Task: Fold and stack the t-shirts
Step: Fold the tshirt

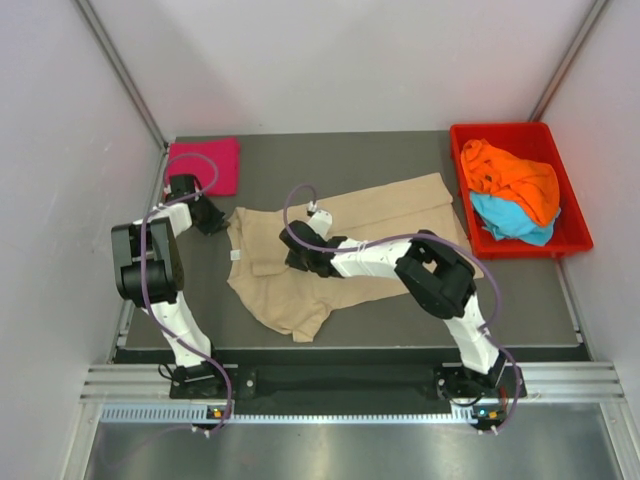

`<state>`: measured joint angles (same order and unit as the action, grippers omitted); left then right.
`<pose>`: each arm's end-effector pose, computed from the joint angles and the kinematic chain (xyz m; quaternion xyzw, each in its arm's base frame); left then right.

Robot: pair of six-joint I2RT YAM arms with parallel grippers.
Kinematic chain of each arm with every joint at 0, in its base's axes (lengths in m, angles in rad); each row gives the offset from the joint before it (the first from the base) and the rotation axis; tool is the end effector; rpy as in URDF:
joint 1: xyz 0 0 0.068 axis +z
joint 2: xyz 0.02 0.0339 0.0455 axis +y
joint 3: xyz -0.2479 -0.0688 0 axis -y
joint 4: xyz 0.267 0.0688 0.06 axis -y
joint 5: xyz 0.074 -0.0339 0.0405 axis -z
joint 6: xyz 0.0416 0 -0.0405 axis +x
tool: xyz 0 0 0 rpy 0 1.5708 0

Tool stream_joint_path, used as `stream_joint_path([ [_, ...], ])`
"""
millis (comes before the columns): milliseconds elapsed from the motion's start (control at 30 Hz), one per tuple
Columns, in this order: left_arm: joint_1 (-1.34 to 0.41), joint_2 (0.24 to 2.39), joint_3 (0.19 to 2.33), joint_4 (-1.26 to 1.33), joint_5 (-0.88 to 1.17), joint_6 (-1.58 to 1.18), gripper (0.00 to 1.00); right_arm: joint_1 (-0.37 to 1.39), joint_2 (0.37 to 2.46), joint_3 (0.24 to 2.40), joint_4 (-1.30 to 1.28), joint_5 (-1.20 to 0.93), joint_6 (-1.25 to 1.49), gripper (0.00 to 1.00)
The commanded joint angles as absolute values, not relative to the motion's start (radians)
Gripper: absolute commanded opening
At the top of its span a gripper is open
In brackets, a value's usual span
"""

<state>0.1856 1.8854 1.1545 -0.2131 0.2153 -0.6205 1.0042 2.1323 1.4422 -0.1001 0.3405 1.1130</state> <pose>0.3975 0.0656 0.1228 -0.3405 0.8830 -0.1659 0.2772 0.2671 0.3940 0.1192 0.1139 0.9066 0.2501 0.3203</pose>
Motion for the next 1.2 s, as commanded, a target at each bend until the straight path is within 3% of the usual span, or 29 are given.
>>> stream_joint_path([
  [0, 0.19, 1.864, 1.158, -0.229, 0.17, -0.624, 0.0, 1.015, 2.085, 1.515, -0.168, 0.4, 1.043, 0.0],
  [200, 0.19, 1.871, 1.172, -0.267, 0.101, -0.632, 0.0, 0.979, 1.961, 1.465, -0.29, 0.416, 0.954, 0.0],
  [700, 0.189, 1.882, 1.209, -0.336, 0.064, -0.634, 0.0, 0.954, 1.967, 1.456, -0.357, 0.388, 0.899, 0.0],
  [733, 0.189, 1.882, 1.21, -0.34, 0.072, -0.637, 0.0, 0.954, 1.97, 1.457, -0.345, 0.379, 0.893, 0.04],
  [800, 0.189, 1.879, 1.221, -0.362, 0.074, -0.638, 0.09, 0.954, 1.971, 1.457, -0.316, 0.316, 0.856, 0.13],
  [867, 0.189, 1.864, 1.223, -0.377, 0.057, -0.631, 0.28, 0.953, 1.962, 1.46, -0.305, 0.261, 0.835, 0.23],
  [967, 0.189, 1.804, 1.224, -0.38, 0.038, -0.6, 0.46, 0.943, 1.915, 1.448, -0.314, 0.239, 0.786, 0.34],
  [1167, 0.189, 1.74, 1.17, -0.287, 0.149, -0.598, 0.5, 0.881, 1.844, 1.362, -0.262, 0.173, 0.764, 0.41],
])
